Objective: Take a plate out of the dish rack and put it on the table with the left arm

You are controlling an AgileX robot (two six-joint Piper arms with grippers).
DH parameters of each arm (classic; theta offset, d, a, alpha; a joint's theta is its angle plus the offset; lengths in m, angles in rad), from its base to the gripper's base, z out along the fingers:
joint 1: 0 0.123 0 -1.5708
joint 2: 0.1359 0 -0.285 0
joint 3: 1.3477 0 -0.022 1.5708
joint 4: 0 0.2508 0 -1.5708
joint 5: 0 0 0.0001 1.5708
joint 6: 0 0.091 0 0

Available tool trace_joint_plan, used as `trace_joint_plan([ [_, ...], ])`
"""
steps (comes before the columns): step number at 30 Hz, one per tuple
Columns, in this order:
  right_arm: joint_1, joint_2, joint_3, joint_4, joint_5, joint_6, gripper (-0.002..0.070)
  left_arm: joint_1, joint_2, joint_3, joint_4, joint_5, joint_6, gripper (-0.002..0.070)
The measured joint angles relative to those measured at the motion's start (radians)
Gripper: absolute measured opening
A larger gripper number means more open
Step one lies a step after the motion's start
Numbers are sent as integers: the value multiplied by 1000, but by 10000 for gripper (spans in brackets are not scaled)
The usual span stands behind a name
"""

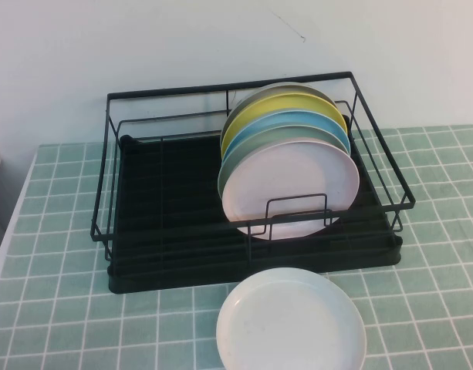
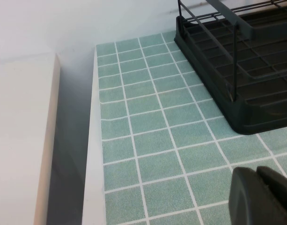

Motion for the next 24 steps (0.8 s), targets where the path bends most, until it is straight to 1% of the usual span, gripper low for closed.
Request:
trace_joint_plan([
  [24,0,0,0,0,0,0,-2,0,0,0,-4,0,12,-3],
])
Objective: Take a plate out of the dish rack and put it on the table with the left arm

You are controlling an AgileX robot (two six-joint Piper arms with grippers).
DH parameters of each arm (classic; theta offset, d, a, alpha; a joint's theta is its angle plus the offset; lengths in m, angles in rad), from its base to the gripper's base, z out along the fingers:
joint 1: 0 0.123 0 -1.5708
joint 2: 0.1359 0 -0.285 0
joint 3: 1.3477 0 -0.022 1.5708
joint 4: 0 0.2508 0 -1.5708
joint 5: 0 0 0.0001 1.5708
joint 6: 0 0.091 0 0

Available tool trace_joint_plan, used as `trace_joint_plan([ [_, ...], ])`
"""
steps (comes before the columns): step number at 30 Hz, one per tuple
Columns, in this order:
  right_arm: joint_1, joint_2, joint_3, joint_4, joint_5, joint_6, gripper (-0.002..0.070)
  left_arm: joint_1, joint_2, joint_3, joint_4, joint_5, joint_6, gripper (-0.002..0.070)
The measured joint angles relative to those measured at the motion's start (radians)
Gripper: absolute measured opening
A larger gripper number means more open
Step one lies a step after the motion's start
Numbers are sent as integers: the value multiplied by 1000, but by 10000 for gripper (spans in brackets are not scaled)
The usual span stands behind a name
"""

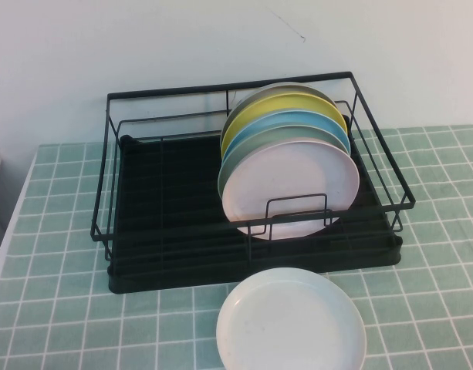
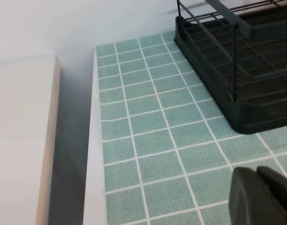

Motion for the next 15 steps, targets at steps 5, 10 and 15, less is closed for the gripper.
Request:
trace_joint_plan([
  [5,0,0,0,0,0,0,-2,0,0,0,-16,0,0,-3],
  [10,0,0,0,0,0,0,-2,0,0,0,-16,0,0,-3],
  [15,0,0,0,0,0,0,-2,0,0,0,-18,0,2,-3],
])
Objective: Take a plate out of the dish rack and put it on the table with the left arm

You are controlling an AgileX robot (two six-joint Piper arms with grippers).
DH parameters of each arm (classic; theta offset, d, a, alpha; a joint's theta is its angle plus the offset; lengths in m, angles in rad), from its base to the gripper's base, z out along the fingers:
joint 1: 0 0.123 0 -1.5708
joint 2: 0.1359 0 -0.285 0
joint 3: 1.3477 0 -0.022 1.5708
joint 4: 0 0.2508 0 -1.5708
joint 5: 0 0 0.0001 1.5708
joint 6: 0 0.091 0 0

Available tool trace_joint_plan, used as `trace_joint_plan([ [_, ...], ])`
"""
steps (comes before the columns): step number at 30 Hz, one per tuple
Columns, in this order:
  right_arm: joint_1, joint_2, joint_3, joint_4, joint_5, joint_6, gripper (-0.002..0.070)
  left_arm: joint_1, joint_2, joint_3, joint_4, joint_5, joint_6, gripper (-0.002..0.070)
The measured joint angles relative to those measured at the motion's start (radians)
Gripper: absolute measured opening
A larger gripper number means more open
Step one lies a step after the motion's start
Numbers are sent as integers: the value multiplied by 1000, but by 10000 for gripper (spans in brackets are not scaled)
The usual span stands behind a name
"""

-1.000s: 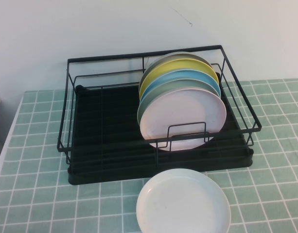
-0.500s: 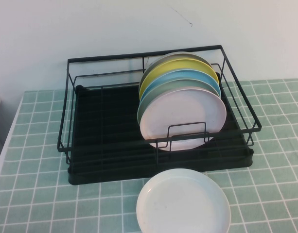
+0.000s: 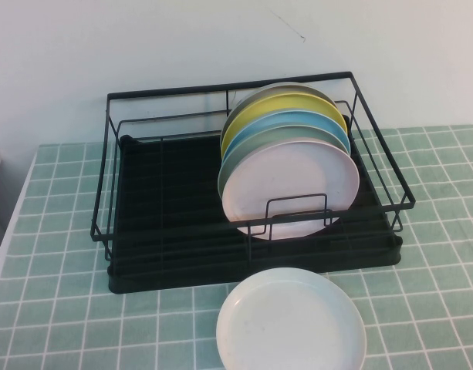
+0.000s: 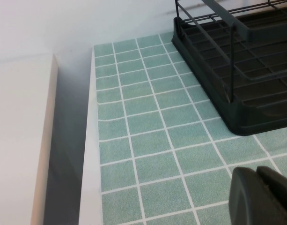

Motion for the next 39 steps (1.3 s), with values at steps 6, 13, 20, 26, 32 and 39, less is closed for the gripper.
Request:
trace_joint_plan([
  [6,0,0,0,0,0,0,-2,0,0,0,-2,-2,2,-3],
  [13,0,0,0,0,0,0,-2,0,0,5,-6,-60,4,-3],
  [20,0,0,0,0,0,0,-2,0,0,5,-37,-141,4,-3],
  [26,0,0,0,0,0,0,-2,0,0,5,-88,-271,-9,-3],
  [32,0,0,0,0,0,0,-2,0,0,5,-112,-525,-13,-3],
  [39,0,0,0,0,0,0,-2,0,0,5,-122,-838,-13,-3],
])
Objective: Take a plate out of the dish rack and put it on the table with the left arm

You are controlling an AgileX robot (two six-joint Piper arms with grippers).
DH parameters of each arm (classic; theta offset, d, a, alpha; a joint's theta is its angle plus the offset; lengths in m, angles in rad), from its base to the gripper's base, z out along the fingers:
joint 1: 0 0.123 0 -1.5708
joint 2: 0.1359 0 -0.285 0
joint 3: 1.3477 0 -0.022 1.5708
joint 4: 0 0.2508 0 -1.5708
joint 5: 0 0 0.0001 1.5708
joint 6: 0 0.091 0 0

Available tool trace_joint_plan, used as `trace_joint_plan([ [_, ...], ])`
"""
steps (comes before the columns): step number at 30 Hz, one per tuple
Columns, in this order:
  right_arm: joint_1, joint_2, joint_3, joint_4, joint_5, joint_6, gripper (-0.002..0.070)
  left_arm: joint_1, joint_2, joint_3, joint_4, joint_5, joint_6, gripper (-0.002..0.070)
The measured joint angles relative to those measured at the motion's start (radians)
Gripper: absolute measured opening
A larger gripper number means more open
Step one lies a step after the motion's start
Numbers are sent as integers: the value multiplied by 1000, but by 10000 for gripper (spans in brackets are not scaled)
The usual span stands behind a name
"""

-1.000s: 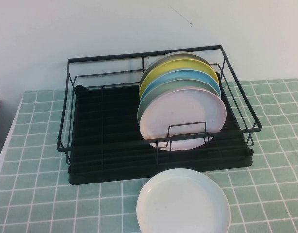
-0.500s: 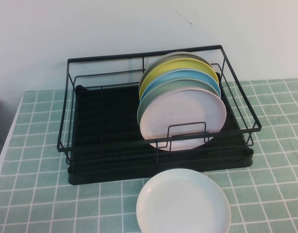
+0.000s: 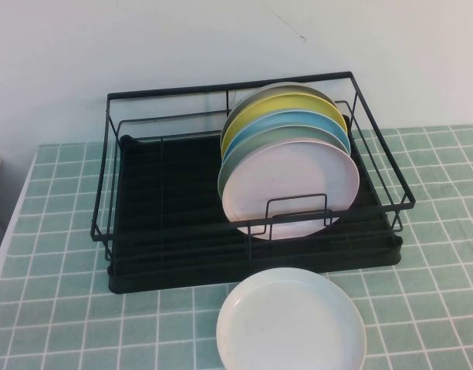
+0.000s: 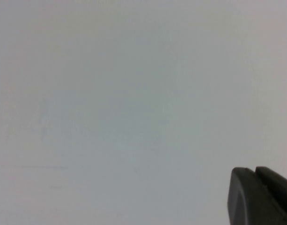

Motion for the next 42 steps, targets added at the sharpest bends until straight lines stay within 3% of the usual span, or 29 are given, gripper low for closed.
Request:
trace_joint_plan([
  [19,0,0,0,0,0,0,-2,0,0,0,-12,-63,-53,-3],
  [23,0,0,0,0,0,0,-2,0,0,0,42,-155,-137,-3],
  [29,0,0,0,0,0,0,-2,0,-2,-8,179,-372,-146,-3],
  [35,0,0,0,0,0,0,-2,0,-2,-188,201,-249,-206,-3],
  [42,0,0,0,0,0,0,-2,0,-2,-429,188,202,-217,-3],
])
